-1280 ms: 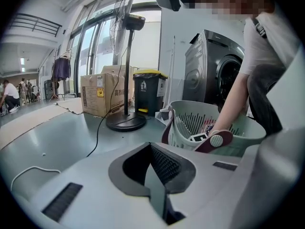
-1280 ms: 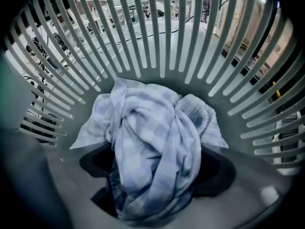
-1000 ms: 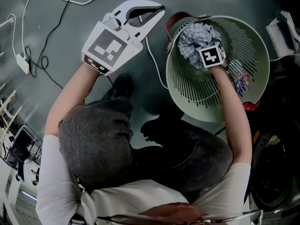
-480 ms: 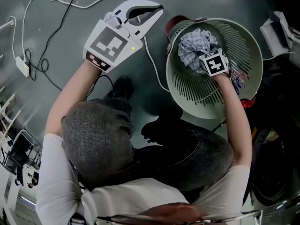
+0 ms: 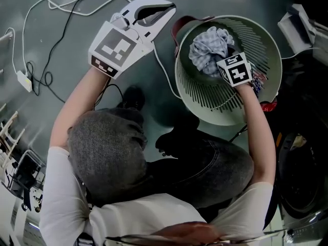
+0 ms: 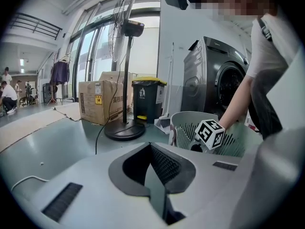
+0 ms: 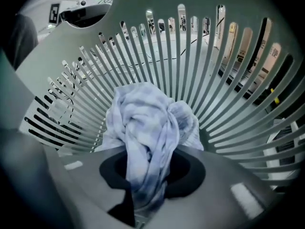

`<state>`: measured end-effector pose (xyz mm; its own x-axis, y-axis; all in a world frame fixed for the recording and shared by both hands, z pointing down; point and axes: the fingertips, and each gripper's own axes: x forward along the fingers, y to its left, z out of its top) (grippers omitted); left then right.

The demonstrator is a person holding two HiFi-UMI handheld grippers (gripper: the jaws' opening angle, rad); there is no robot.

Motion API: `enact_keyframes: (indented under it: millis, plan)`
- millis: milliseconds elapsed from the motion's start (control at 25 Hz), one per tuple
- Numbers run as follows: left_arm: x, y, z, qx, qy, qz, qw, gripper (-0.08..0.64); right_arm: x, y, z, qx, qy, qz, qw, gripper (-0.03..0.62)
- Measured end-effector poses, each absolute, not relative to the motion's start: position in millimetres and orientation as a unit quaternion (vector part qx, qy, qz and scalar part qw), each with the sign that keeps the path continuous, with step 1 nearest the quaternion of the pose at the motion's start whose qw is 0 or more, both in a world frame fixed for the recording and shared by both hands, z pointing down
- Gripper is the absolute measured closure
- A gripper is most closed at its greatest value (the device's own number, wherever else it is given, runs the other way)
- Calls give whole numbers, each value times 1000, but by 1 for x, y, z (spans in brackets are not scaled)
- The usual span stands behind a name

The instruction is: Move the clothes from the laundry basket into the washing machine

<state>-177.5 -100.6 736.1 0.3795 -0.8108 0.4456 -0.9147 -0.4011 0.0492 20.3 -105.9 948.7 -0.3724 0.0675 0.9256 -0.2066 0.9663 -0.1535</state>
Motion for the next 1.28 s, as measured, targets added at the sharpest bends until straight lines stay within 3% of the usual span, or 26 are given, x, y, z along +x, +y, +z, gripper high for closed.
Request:
enact_keyframes:
  millis: [440,1280]
  plan:
    - [-176,-121,695,822,-524,198,106,554,24,-122,881,68,-854,127,500,457]
    - [-94,-166,614,883,-424,199,46,554,50,-142,723,159,-905,96,383,457]
